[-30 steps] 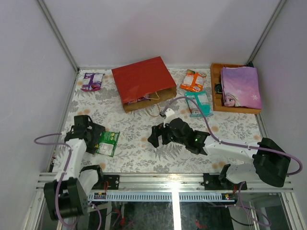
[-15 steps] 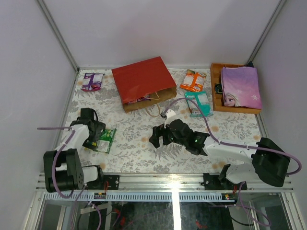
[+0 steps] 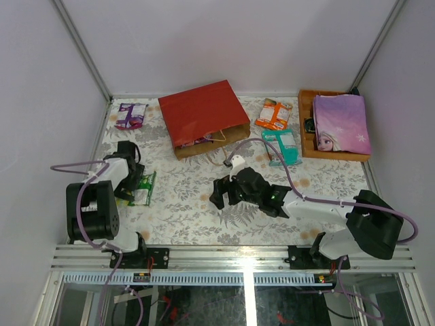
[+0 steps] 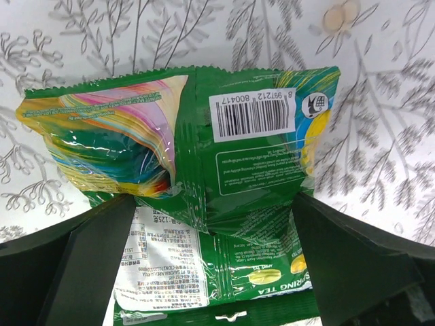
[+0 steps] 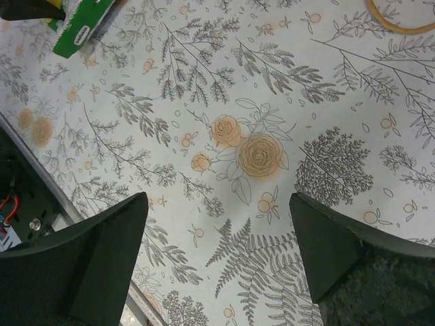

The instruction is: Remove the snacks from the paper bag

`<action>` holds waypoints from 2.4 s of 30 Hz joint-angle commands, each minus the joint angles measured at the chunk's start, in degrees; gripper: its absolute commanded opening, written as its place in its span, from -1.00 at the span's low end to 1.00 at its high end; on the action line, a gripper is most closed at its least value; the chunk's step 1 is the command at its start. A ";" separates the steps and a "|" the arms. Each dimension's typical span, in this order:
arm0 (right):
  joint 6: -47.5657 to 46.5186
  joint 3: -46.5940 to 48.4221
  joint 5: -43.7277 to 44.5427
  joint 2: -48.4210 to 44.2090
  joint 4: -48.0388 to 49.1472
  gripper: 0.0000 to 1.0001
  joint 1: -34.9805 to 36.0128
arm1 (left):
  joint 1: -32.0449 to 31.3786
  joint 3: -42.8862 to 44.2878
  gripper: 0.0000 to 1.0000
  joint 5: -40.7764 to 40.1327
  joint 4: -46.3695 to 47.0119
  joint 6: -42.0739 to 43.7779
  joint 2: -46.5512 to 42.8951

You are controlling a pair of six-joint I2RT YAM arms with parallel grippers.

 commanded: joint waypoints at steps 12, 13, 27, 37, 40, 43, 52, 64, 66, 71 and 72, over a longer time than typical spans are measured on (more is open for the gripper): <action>-0.92 3.22 -4.52 -0.30 5.10 0.86 -1.34 | 0.30 16.99 1.00 -13.81 4.64 -9.02 20.43; -1.24 3.08 -4.57 -0.49 4.77 0.86 -1.41 | 0.43 18.61 0.99 -14.61 4.17 -9.21 21.36; -4.79 2.34 -4.65 -2.34 1.97 0.87 -2.65 | 0.43 43.77 1.00 -18.68 -0.92 -6.72 37.24; -6.82 1.32 -8.62 -3.96 1.60 0.86 -2.72 | 0.46 51.36 1.00 -21.28 -1.78 -2.23 38.36; -7.21 1.11 -8.83 -4.20 1.63 0.87 -2.69 | 0.50 51.14 1.00 -22.05 -1.79 -2.11 36.31; -7.86 0.95 -8.82 -4.95 1.45 0.87 -2.75 | 0.29 50.98 1.00 -21.83 -0.10 -0.51 32.84; -6.88 -0.43 -8.20 -6.19 2.62 0.98 -2.94 | -4.81 42.88 1.00 -10.74 18.87 23.29 16.34; 7.28 -9.35 3.11 -8.70 19.62 0.98 -5.09 | -9.60 14.61 0.99 17.73 45.54 38.13 -4.98; 8.85 -8.74 2.49 -6.94 21.37 0.98 -6.07 | -9.59 12.38 0.99 20.32 47.87 38.52 -6.59; 15.71 -8.60 10.98 -0.59 29.30 0.99 -6.99 | -9.68 9.61 0.99 21.55 49.02 40.51 -11.30; 18.01 -9.52 12.95 1.14 33.31 0.99 -7.36 | -9.61 9.46 0.99 20.87 48.61 40.92 -12.32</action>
